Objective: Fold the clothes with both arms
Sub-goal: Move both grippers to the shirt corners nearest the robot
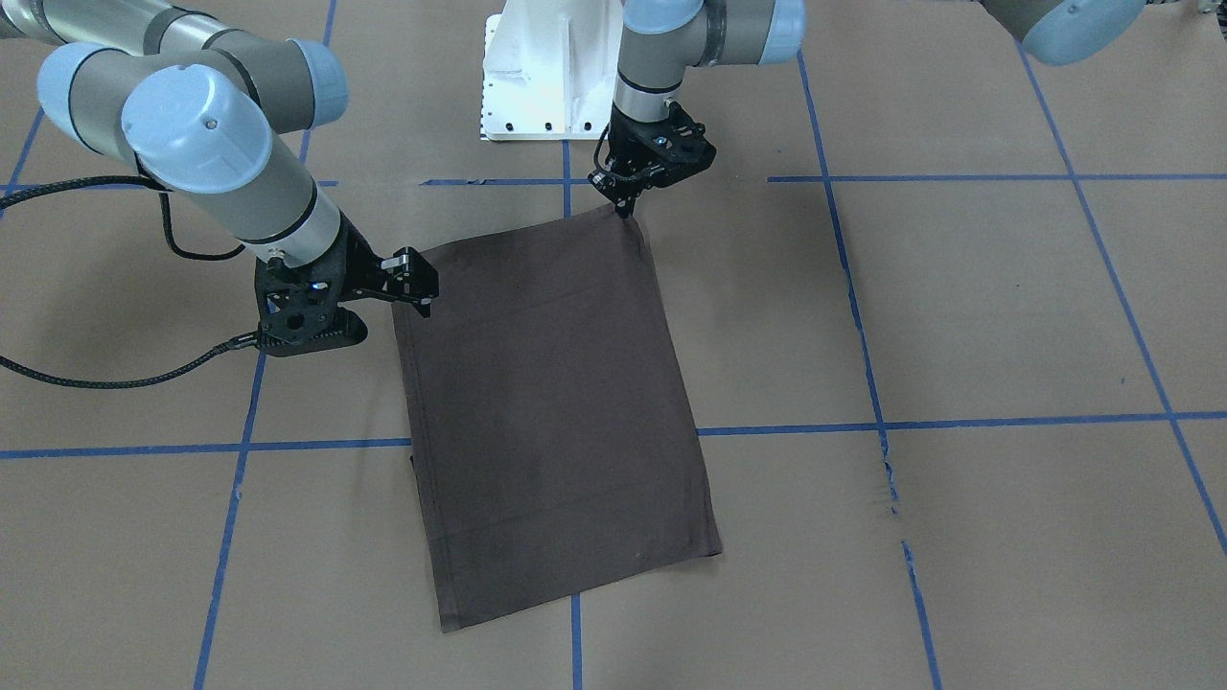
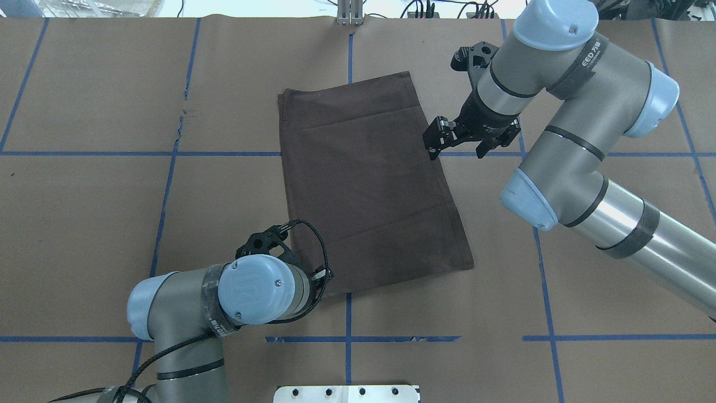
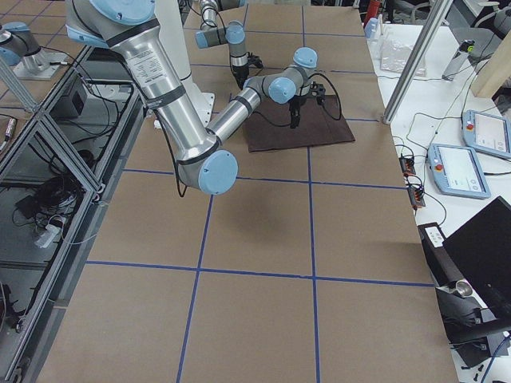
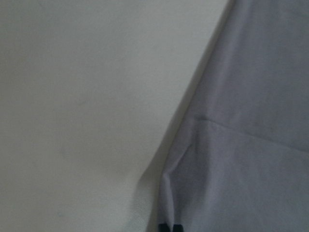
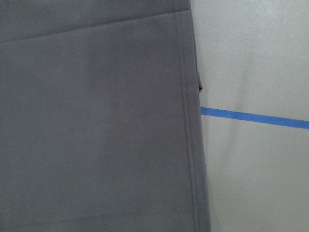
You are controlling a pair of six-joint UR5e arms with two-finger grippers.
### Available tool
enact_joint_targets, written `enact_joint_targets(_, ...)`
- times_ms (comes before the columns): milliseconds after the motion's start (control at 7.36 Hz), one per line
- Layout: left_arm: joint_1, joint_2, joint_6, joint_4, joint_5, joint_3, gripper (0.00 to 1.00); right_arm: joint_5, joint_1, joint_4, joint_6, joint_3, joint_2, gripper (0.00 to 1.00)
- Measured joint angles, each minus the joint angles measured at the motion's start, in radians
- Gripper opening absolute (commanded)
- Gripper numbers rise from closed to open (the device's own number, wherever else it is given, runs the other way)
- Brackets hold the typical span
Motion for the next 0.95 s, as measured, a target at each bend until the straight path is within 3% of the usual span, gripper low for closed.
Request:
enact_joint_targets(272,-0.006,0.026,0.050,0.000,0.000,-0.033,0.00,-0.074,-0.086,0.002,0.196,0.064,-0.052,1.00)
enact_joint_targets(543,-0.008,0.028,0.060,0.000,-0.001,-0.037,0.00,-0.192,-0.215,0.005,0.507,0.114,-0.077,1.00)
enact_joint_targets(951,-0.009,0.028,0.061,0.000,-0.001,-0.038,0.00,-0.363,-0.366,0.045,0.814,0.125,-0.125,1.00)
